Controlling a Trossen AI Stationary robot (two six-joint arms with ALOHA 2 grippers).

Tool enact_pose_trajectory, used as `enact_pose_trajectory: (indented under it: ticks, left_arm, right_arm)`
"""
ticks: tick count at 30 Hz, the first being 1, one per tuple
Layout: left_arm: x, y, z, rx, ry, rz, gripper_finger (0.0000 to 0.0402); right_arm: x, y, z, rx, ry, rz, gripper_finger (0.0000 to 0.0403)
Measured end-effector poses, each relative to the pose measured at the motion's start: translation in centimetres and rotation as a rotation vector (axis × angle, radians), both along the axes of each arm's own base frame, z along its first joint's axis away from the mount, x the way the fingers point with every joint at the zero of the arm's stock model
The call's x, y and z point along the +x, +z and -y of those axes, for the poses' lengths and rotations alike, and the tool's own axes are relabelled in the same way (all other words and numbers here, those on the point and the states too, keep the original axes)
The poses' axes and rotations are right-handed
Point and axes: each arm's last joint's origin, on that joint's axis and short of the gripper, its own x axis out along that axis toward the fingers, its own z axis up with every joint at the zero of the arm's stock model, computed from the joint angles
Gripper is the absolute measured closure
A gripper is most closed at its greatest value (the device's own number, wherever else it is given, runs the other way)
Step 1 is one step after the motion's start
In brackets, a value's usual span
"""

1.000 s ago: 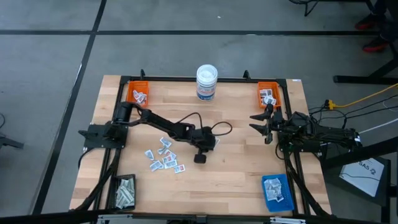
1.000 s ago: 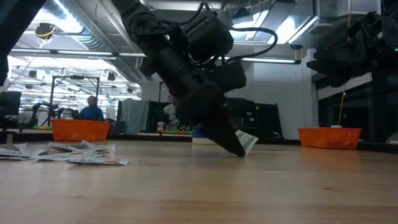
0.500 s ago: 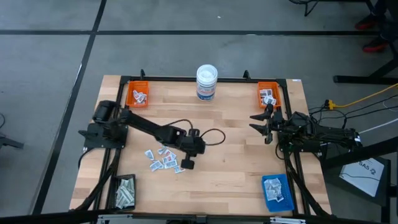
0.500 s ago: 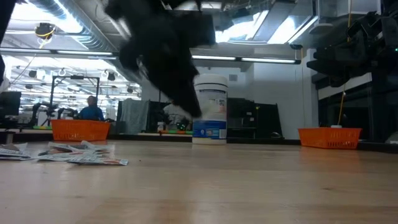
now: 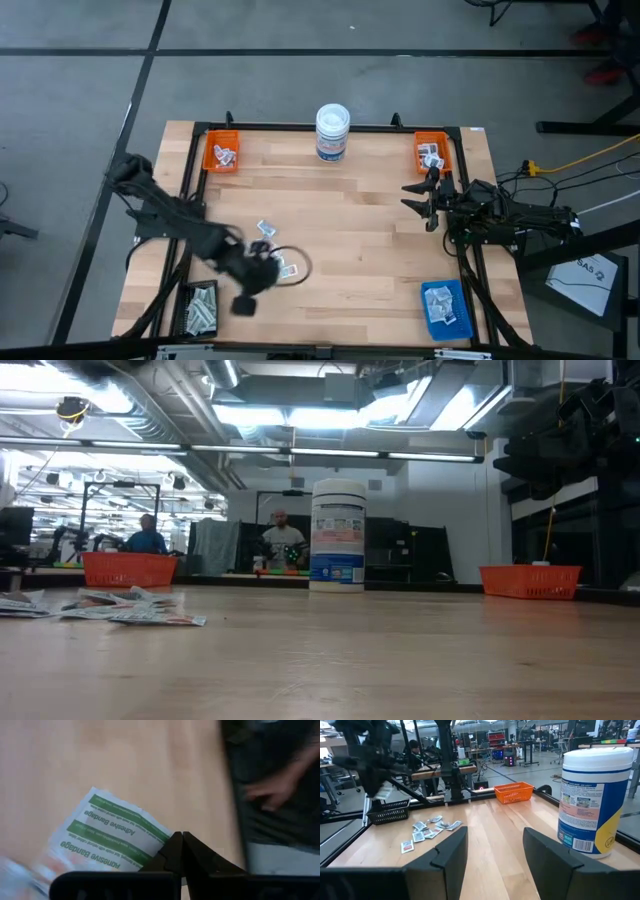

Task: Pick & Place First Aid Supplies
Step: Put the green bandage pack into the black bin

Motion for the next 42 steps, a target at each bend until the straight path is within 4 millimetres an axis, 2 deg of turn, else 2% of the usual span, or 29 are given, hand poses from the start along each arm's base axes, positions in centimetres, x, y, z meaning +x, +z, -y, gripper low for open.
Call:
enact_pose_trajectory:
  ticks: [6,11,16,19,23,28,36,42]
  left_arm:
    - [-5.3,2.7,3.1,-0.26,0.166,-0.114,0.04]
    - [-9.2,3.9,5.3,-0.428,0.262,-0.266,0.04]
    - [-12.5,3.7,6.7,-0.453,0.402,-0.393,0.04]
    - [-13.9,3.4,7.0,-0.432,0.483,-0.402,0.04]
    - [-14.9,2.8,7.3,-0.388,0.539,-0.378,0.04]
    - [-15.2,1.6,7.7,-0.317,0.585,-0.426,0.04]
    - [-14.5,-1.0,9.1,-0.194,0.582,-0.421,0.04]
    - [-14.3,-3.2,9.6,-0.036,0.541,-0.43,0.0396]
  right_arm:
    - [0.0,0.0,0.0,0.0,0.0,0.0,0.0212]
    - [0.0,0.0,0.0,0.0,0.0,0.0,0.0212]
    - [0.0,0.0,0.0,0.0,0.0,0.001,0.0212]
    - [0.0,0.0,0.0,0.0,0.0,0.001,0.0212]
    - [0.0,0.0,0.0,0.0,-0.001,0.001,0.0212]
    - [0.0,0.0,0.0,0.0,0.0,0.001,0.0212]
    - [0.0,0.0,0.0,0.0,0.0,0.001,0.0212]
    - [0.0,0.0,0.0,0.0,0.0,0.001,0.0212]
